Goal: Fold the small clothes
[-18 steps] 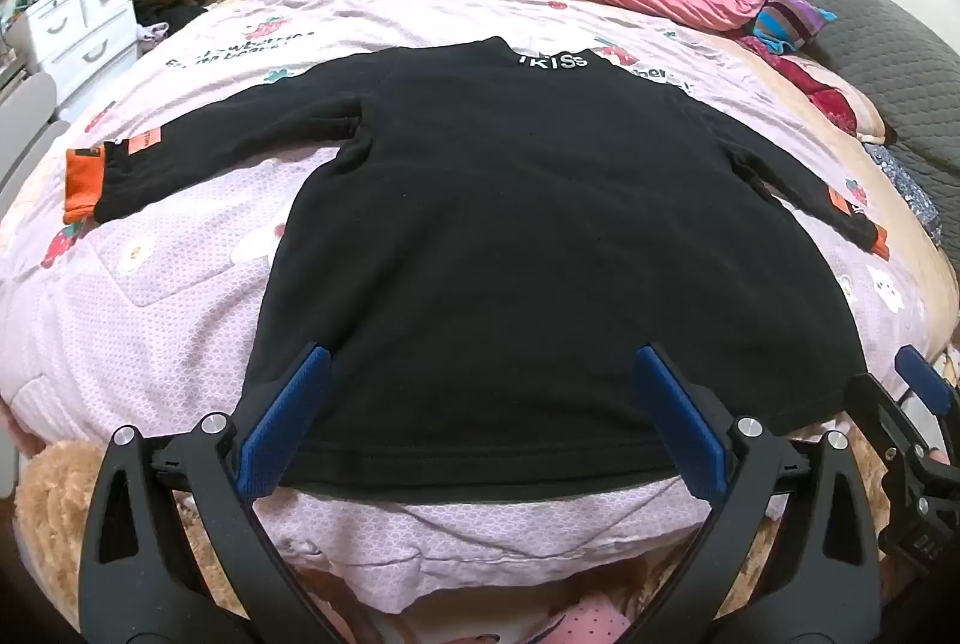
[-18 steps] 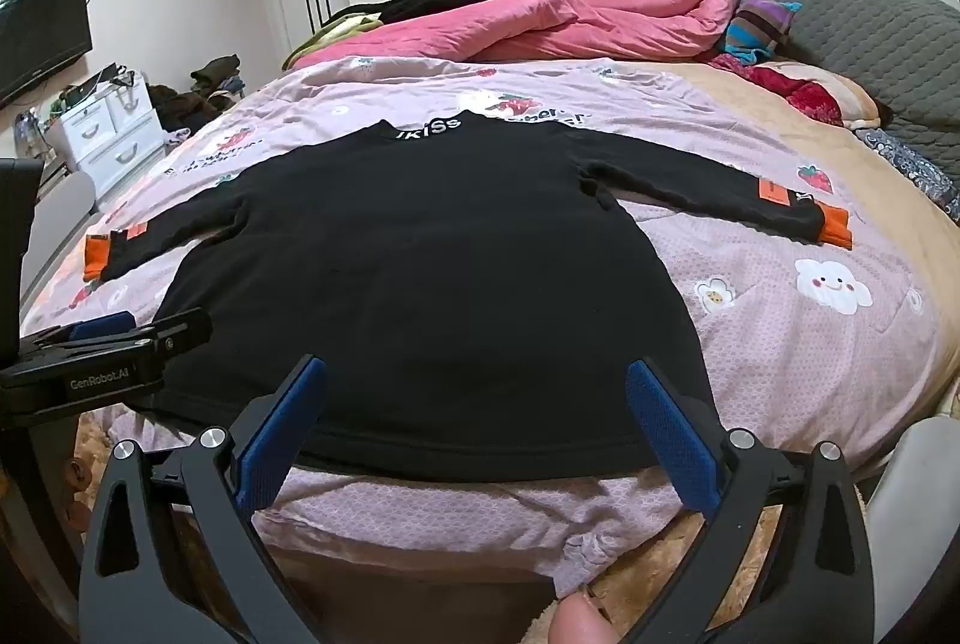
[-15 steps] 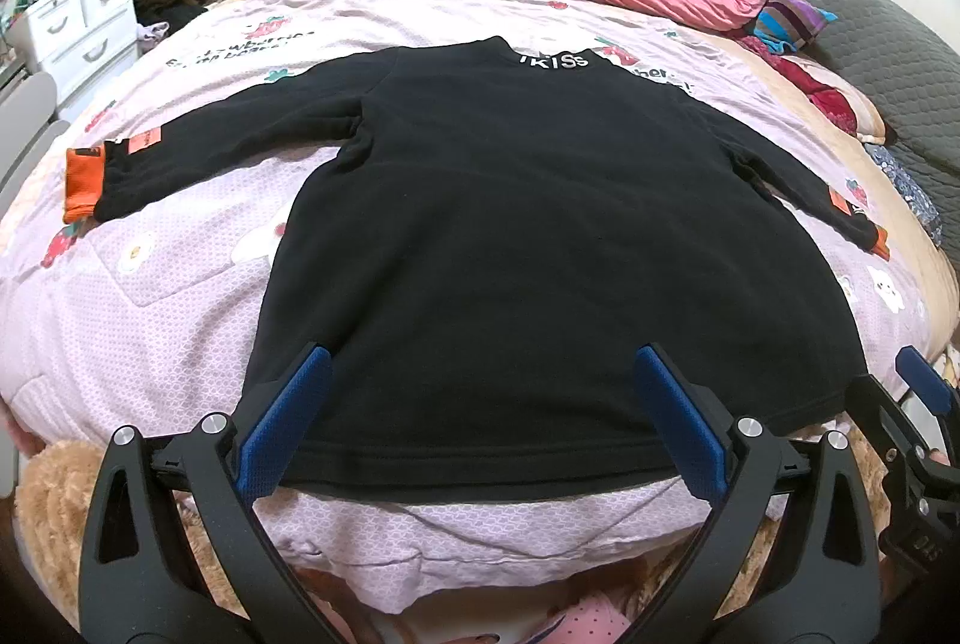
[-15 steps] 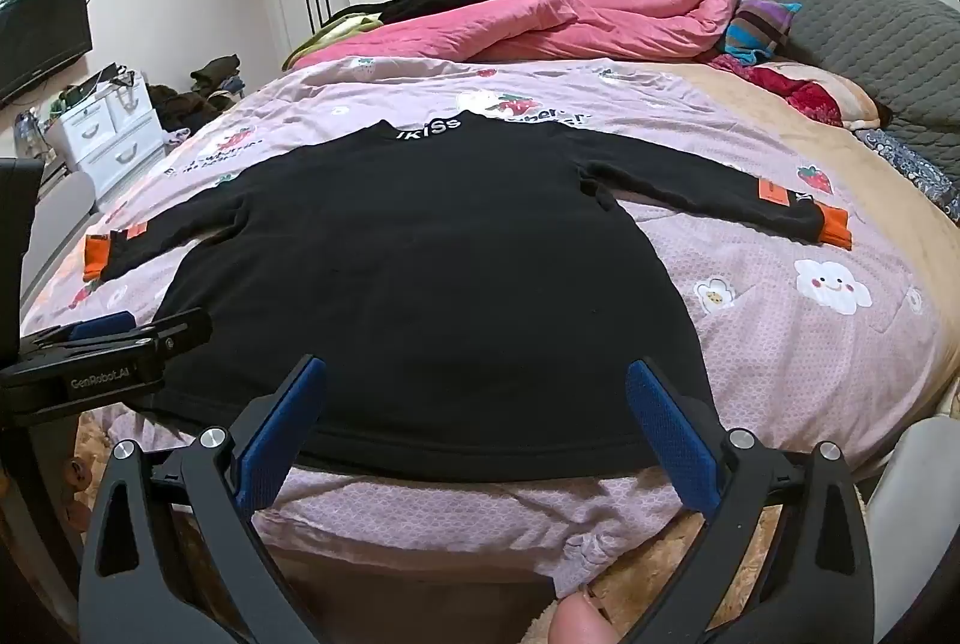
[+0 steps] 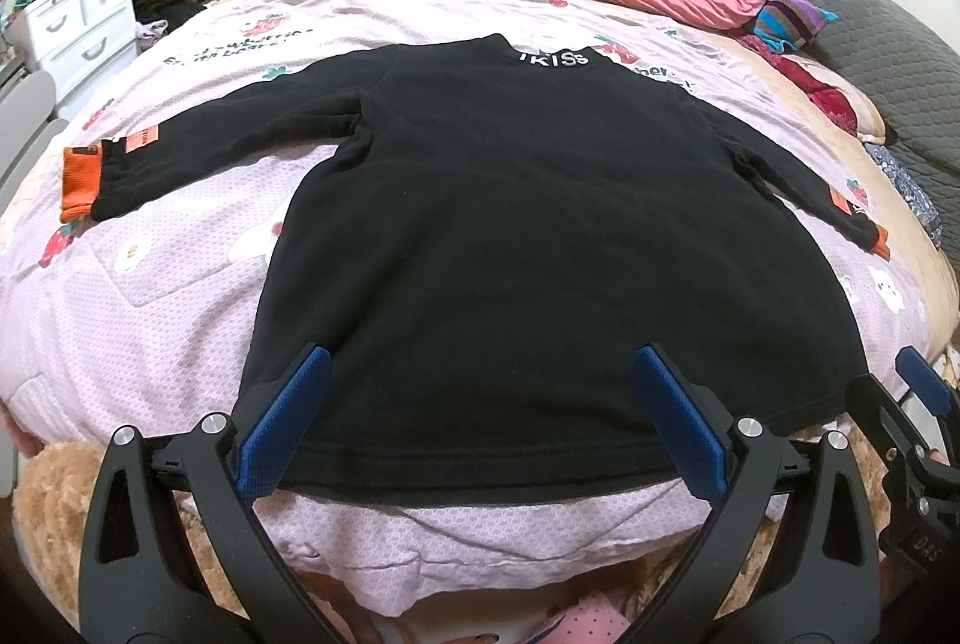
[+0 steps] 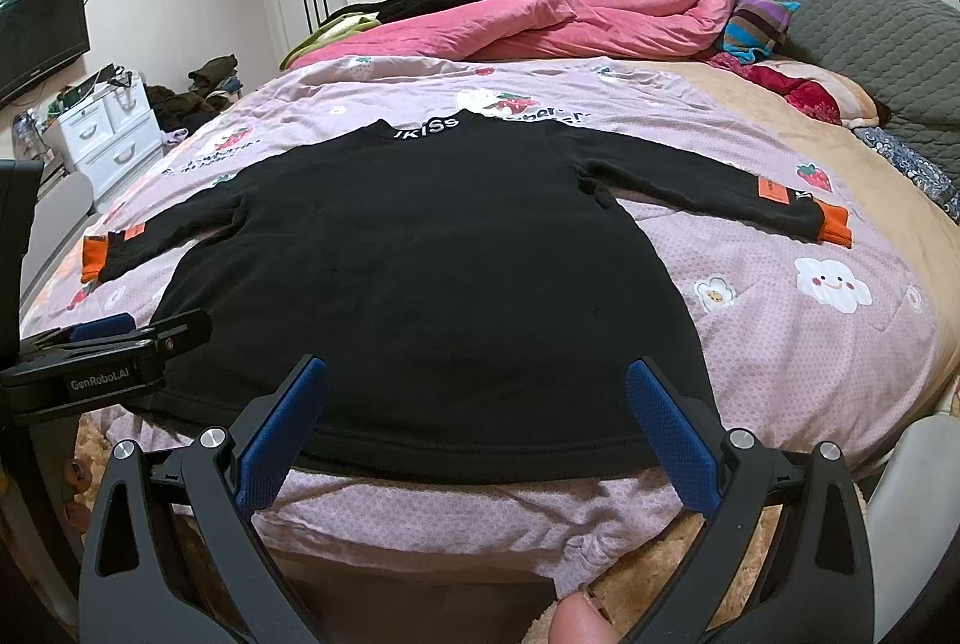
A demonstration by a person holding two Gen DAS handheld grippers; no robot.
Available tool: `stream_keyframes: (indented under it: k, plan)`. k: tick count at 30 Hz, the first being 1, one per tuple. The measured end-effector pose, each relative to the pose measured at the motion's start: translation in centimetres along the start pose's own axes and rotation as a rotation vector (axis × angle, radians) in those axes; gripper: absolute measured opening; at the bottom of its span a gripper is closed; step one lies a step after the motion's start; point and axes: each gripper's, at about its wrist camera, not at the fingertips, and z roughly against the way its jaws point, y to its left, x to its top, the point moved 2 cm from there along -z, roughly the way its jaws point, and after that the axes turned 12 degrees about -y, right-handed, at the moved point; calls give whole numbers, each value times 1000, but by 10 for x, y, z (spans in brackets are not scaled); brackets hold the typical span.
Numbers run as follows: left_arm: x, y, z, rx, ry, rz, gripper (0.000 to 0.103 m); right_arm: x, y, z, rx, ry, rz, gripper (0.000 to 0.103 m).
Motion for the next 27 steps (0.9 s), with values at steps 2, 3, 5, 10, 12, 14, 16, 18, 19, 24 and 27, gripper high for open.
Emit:
stream_keyframes:
  k: [2, 3, 5, 10, 12, 14, 16, 18, 19, 24, 27]
  plan:
    - [1, 1, -3, -1, 1, -3, 95, 1, 0, -1, -1, 0, 1, 99]
    - [2, 0, -4, 0, 0, -2, 95, 2, 0, -2, -3, 0, 2, 99]
    - [7, -1, -5, -7, 3, 6, 95, 4, 1, -4, -5, 1, 5, 99]
    - [16, -3, -9, -5, -4, 2, 95, 14, -2, -11, -12, -2, -2, 99]
    - [20, -4, -10, 0, -7, -6, 95, 19, -3, -14, -15, -4, -4, 99]
    - [25, -5, -12, 7, -6, -13, 95, 23, -4, -17, -8, -1, -6, 99]
    - [31, -4, -14, 9, -3, -7, 95, 30, -4, -22, -11, 1, 0, 99]
    - [39, -5, -16, 8, 0, -10, 95, 37, -3, -25, -7, -2, 6, 99]
    - [43, -5, -17, 9, -4, -10, 95, 41, -3, -27, -6, -5, 8, 99]
    - [66, -5, -21, -17, -9, 12, 95, 61, -1, -40, -2, -17, 3, 99]
    - [80, -5, -27, -23, -17, 15, 95, 72, 1, -49, 3, -23, -5, 99]
